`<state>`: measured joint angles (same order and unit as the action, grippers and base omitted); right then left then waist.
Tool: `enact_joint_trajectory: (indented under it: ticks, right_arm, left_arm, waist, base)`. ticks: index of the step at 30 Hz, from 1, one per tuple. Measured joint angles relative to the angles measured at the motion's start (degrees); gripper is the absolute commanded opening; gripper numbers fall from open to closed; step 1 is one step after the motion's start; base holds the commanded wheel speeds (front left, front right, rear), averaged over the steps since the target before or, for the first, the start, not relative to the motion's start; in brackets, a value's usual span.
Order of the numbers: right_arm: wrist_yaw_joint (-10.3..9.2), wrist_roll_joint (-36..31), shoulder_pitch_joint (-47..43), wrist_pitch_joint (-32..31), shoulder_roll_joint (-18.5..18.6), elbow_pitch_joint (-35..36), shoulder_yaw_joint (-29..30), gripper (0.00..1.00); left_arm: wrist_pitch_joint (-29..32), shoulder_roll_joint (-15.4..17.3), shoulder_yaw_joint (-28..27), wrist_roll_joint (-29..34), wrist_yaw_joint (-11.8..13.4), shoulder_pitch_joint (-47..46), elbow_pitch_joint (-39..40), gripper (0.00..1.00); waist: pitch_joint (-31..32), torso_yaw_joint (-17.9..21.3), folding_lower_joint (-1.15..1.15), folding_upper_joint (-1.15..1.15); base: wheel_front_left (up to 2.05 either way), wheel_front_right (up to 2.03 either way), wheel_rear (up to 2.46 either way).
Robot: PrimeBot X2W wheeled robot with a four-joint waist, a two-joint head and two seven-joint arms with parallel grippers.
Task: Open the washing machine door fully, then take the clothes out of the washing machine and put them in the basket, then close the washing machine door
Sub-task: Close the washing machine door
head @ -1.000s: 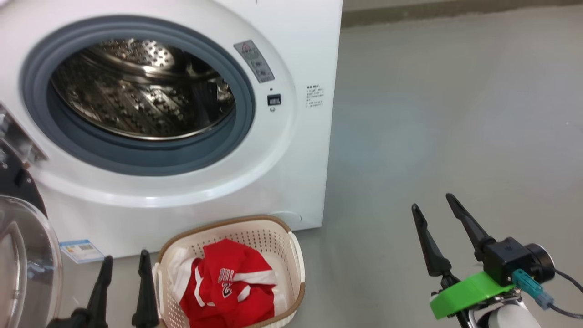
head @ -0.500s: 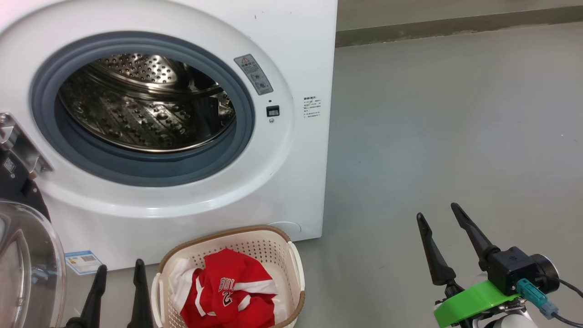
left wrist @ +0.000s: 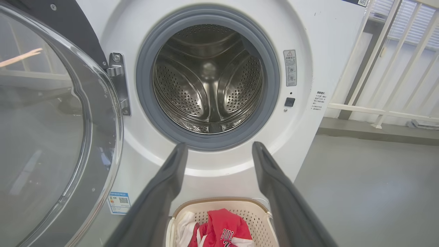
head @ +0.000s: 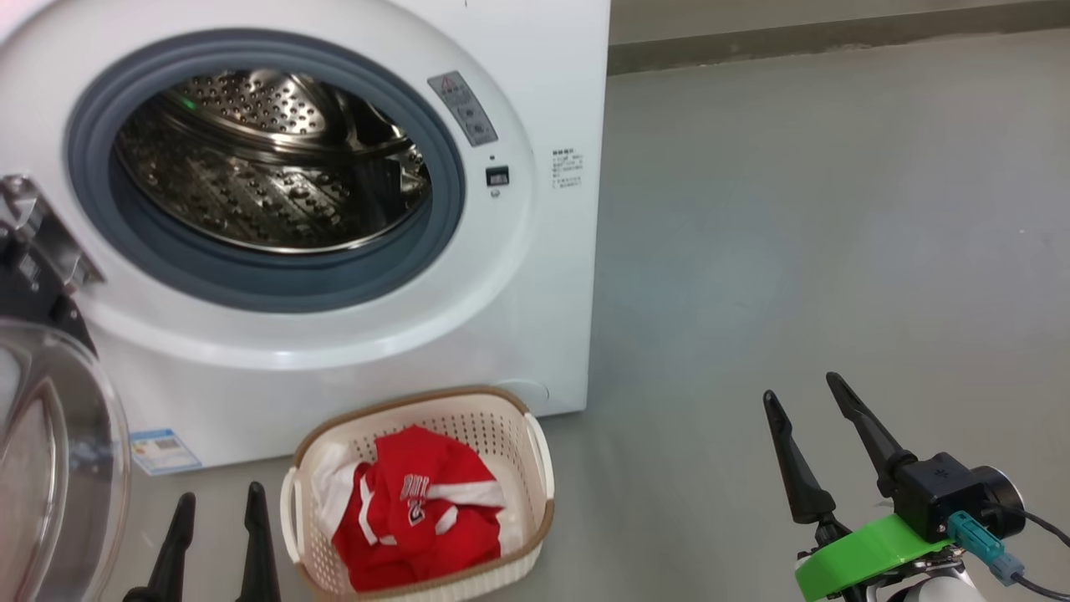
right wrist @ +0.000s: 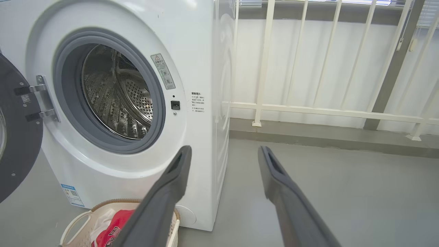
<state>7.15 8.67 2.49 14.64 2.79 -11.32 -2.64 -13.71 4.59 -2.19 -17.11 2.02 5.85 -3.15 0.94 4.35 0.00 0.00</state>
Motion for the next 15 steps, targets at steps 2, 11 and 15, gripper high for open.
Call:
enact_joint_trajectory:
  ticks: [2,11,15]
  right_arm:
    - [0.0,0.0,0.01,0.0,0.0,-0.03,-0.01,1.0]
    - [0.0,0.36,0.01,0.0,0.0,-0.14,-0.16,1.0]
    - [0.0,0.41,0.01,0.0,0.0,-0.18,-0.24,1.0]
  left_arm:
    - [-0.01,0.0,0.08,-0.11,-0.02,0.0,0.26,1.0]
    - [-0.01,0.47,0.49,0.04,-0.04,0.04,0.52,1.0]
    - [-0.03,0.47,0.68,0.2,-0.02,0.04,0.53,1.0]
  waist:
    - [-0.04,0.0,0.0,0.0]
    - [-0.27,0.15,0.0,0.0]
    - [-0.33,0.05,0.0,0.0]
  base:
    - [-1.83,1.83,0.0]
    - [-1.08,1.08,0.0]
    - [-0.2,0.2,0.0]
